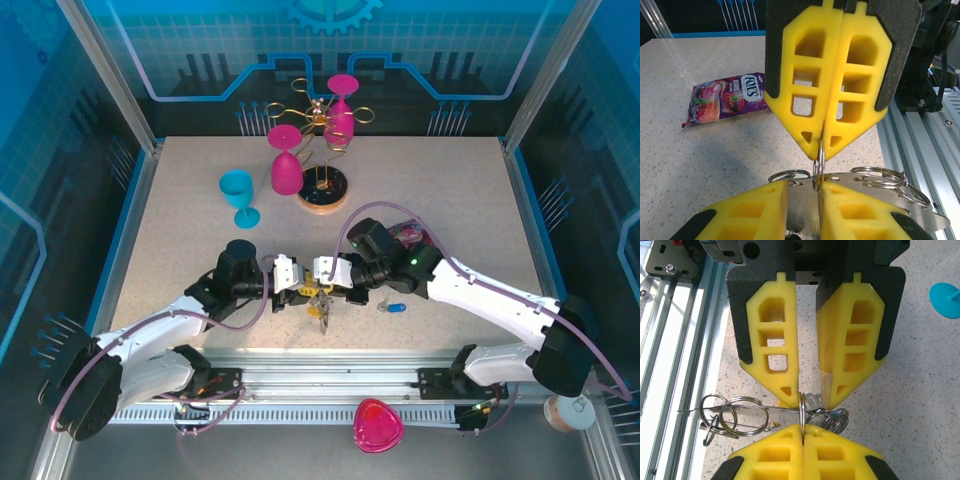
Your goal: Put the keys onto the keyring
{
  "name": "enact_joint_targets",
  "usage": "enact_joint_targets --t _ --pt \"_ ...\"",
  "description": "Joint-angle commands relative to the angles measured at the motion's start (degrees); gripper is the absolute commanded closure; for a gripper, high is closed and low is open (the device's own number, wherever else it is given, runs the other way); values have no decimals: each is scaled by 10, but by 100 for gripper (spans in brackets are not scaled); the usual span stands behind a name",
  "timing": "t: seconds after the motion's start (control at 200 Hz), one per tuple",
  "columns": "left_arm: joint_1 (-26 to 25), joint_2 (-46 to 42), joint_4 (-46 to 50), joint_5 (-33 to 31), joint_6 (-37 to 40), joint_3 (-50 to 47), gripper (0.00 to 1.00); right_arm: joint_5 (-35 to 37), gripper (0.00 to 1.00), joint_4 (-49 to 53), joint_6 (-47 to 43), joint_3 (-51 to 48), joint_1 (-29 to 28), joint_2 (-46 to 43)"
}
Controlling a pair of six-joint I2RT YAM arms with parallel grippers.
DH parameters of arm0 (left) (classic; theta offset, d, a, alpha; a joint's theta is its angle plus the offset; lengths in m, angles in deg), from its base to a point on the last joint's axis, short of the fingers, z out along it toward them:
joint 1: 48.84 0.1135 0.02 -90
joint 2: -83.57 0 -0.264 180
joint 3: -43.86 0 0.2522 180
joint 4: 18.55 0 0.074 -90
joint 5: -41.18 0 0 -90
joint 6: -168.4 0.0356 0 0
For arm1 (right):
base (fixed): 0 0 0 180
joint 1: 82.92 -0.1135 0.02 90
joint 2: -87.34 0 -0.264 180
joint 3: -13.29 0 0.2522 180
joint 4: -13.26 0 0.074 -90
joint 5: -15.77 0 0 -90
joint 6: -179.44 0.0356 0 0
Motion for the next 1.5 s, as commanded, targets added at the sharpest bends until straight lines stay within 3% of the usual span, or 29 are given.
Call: enact_joint_targets --t 0.0,0.27,0.35,0.435,0.52,0.705,0.895,1.491 --pt "-5 -9 -9 18 3 18 78 1 100 17 -7 20 -11 8" --pt "-4 -2 -34 47 -13 18 100 1 100 5 2 29 -18 16" --pt "-4 -5 -41 46 -13 13 100 0 100 -12 14 17 -14 0" --pt "-4 -9 -66 43 -29 1 100 -18 73 -72 44 -24 5 -39" --pt "-4 -5 -128 46 -72 -19 100 -65 65 -163 81 -95 36 -91" --pt "-7 10 -235 52 -150 -48 100 -121 69 -333 157 -210 76 -144" --pt "-13 26 -263 60 -168 -51 100 -150 71 -406 186 -240 77 -120" --pt "-18 32 -245 69 -150 -49 100 -154 81 -433 190 -251 78 -123"
